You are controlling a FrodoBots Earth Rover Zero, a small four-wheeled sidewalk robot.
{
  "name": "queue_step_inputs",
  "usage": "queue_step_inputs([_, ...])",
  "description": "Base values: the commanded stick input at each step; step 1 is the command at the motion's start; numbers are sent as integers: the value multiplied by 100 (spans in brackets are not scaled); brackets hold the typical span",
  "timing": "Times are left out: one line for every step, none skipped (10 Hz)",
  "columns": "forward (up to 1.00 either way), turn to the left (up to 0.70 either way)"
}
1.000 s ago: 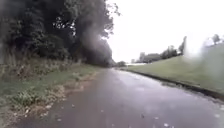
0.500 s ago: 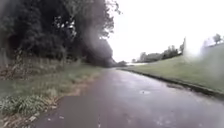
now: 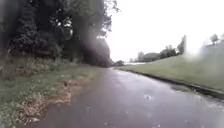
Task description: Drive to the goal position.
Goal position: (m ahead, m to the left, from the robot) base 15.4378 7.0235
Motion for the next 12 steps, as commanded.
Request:
queue_step_inputs([70, -14])
queue_step_inputs([70, -14])
queue_step_inputs([70, -14])
queue_step_inputs([70, -13])
queue_step_inputs([70, -7])
queue_step_inputs([70, -1])
queue_step_inputs([70, 0])
queue_step_inputs([70, 0])
queue_step_inputs([70, 0])
queue_step_inputs([70, 0])
queue_step_inputs([70, 0])
queue_step_inputs([70, 0])
